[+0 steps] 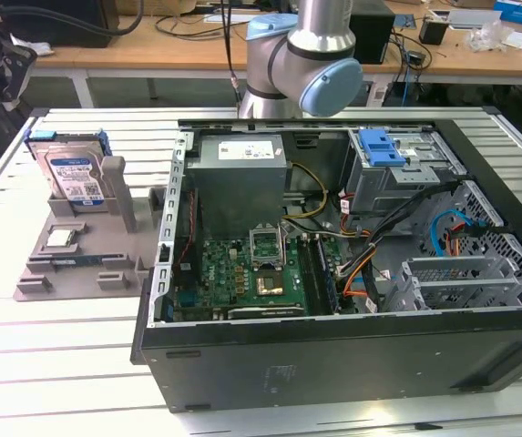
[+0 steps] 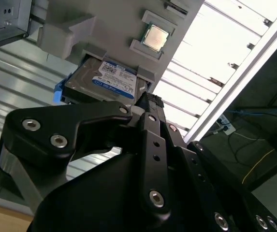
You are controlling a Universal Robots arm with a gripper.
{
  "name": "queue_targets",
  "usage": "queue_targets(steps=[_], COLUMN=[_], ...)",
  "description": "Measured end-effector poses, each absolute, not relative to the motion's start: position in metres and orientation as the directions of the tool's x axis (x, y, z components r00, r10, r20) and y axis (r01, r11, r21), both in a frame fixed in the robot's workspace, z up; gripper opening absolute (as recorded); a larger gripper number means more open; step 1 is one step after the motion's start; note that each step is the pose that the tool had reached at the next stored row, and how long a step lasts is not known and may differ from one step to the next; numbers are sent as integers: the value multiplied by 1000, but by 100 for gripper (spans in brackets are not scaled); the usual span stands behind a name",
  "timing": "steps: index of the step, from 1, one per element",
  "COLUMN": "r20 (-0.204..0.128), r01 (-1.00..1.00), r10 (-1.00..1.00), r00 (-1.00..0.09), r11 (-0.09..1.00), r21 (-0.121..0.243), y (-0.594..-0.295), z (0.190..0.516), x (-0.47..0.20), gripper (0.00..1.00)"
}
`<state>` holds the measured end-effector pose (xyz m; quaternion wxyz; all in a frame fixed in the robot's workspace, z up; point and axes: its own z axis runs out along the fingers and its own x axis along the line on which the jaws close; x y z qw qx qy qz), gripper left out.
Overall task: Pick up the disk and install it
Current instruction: 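Reach for the disk, then pick up the disk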
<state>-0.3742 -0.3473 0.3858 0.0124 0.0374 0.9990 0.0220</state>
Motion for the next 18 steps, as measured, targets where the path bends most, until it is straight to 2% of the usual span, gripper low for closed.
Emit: queue_targets(steps=[18], r20=[-23], r01=[74], r10=[75], r00=[-997], r11=[996], r21=[45], y=[-347], z=[385], x=[-375], gripper=[11])
